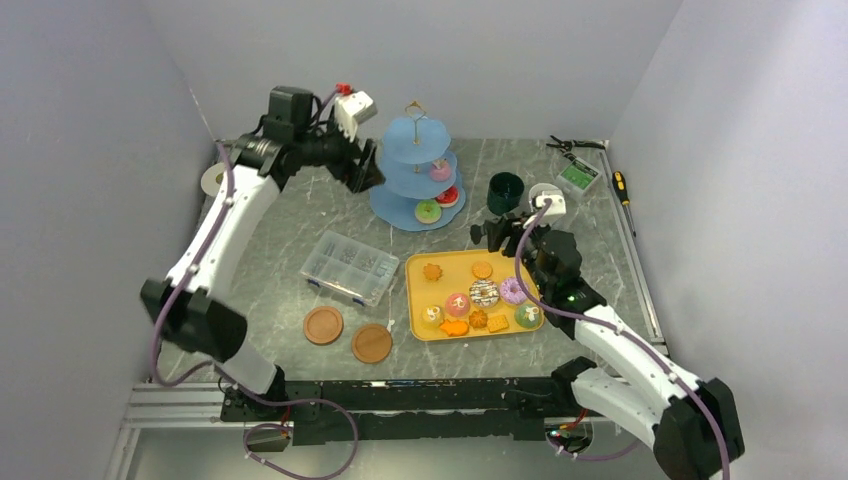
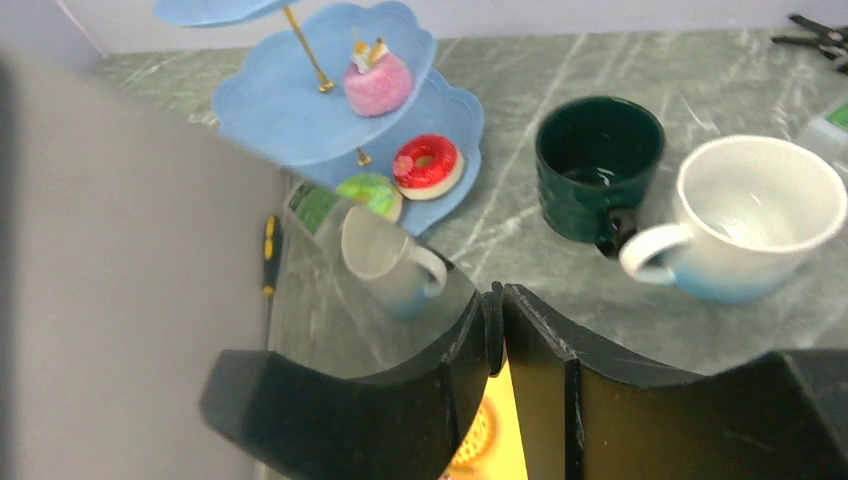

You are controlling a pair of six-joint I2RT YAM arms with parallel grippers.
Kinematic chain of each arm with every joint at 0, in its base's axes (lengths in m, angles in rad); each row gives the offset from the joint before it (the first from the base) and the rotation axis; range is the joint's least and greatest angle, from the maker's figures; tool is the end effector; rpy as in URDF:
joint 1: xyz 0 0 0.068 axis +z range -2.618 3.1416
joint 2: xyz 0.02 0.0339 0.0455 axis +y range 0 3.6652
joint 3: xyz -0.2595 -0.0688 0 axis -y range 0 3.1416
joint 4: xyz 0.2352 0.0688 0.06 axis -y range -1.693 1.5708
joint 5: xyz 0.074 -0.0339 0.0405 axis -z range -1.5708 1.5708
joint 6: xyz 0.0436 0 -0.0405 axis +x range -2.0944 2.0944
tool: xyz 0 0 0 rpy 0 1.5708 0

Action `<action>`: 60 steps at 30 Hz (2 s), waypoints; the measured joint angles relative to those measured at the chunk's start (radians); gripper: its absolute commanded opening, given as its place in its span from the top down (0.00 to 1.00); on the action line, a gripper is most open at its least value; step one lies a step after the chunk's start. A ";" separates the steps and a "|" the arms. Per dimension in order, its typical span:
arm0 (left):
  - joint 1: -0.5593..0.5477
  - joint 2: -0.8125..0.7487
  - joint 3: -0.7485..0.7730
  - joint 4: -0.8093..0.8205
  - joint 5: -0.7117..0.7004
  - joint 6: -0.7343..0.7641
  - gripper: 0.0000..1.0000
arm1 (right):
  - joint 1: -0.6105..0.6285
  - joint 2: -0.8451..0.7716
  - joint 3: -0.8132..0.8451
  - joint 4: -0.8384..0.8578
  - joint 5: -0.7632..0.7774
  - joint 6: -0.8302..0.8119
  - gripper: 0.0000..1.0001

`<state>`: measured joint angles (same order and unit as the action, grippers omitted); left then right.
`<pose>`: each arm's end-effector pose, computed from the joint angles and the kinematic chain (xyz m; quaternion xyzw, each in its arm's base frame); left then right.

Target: Serve the afternoon tea

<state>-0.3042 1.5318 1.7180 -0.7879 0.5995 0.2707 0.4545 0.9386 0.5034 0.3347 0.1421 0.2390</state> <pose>0.2985 -0.1195 0.4130 0.3716 0.7717 -0.2687 0.4406 0.2020 0.0918 0.2663 -0.0322 0.7407 0.1778 0.6471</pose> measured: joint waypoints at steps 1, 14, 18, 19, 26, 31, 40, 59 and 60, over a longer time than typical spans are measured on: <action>0.000 0.043 0.032 0.026 0.004 -0.005 0.13 | 0.000 -0.027 -0.005 -0.031 0.014 0.003 0.33; 0.005 0.492 0.315 0.362 0.119 -0.053 0.11 | 0.000 -0.205 -0.006 -0.331 0.119 0.067 0.31; 0.019 0.578 0.349 0.457 0.199 -0.075 0.12 | 0.000 -0.226 -0.006 -0.406 0.140 0.082 0.31; 0.024 0.604 0.370 0.478 0.219 -0.084 0.13 | 0.000 -0.229 -0.006 -0.420 0.144 0.085 0.31; 0.067 0.710 0.424 0.643 0.356 -0.196 0.27 | 0.000 -0.253 -0.007 -0.511 0.177 0.119 0.30; 0.072 0.751 0.448 0.745 0.423 -0.280 0.34 | 0.000 -0.242 -0.010 -0.534 0.199 0.140 0.30; 0.042 0.756 0.446 0.822 0.455 -0.293 0.58 | 0.000 -0.240 -0.034 -0.570 0.220 0.173 0.30; -0.021 0.588 0.174 0.903 0.178 -0.150 0.87 | 0.000 -0.251 -0.072 -0.579 0.242 0.201 0.33; -0.024 0.579 0.167 0.903 0.164 -0.142 0.87 | 0.000 -0.251 -0.072 -0.580 0.243 0.201 0.34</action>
<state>-0.3286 2.1109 1.8851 0.1146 0.7635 0.1287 0.4545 0.6880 0.4309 -0.2455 0.3855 0.4400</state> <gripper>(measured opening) 0.148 0.676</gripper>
